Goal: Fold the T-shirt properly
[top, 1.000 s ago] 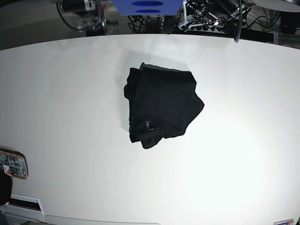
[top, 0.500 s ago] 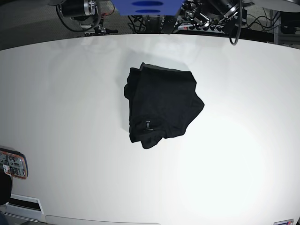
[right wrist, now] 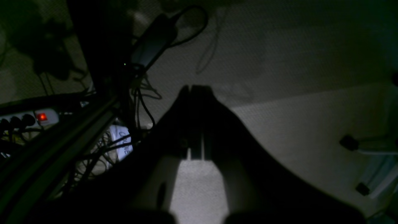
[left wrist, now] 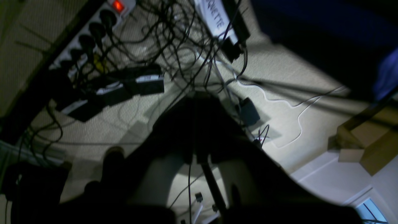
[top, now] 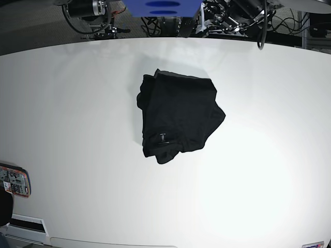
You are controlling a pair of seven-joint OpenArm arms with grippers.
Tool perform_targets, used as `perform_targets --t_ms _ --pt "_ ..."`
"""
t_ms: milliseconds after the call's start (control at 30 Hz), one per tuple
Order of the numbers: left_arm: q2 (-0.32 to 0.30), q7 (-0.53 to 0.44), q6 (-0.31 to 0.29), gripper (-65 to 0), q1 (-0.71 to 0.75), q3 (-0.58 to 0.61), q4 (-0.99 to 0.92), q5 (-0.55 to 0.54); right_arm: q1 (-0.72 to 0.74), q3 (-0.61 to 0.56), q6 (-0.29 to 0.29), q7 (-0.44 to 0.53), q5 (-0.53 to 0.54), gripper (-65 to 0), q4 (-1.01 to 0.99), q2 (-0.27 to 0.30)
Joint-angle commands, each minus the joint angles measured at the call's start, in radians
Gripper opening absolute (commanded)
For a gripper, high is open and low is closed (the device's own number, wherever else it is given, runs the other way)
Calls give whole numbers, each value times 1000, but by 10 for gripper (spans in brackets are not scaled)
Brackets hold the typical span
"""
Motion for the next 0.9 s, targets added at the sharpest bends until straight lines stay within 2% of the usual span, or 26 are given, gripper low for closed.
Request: perform_targets --t_ms 0,233,867 --pt "0 -3 -9 -650 -2 1 1 -7 4 2 -6 11 2 -650 3 5" --pt "19 -3 -9 -650 0 1 0 -4 4 2 -6 11 2 -650 3 4" --pt "13 -9 -9 -650 12 -1 3 -8 -2 0 -6 16 -1 -650 5 5"
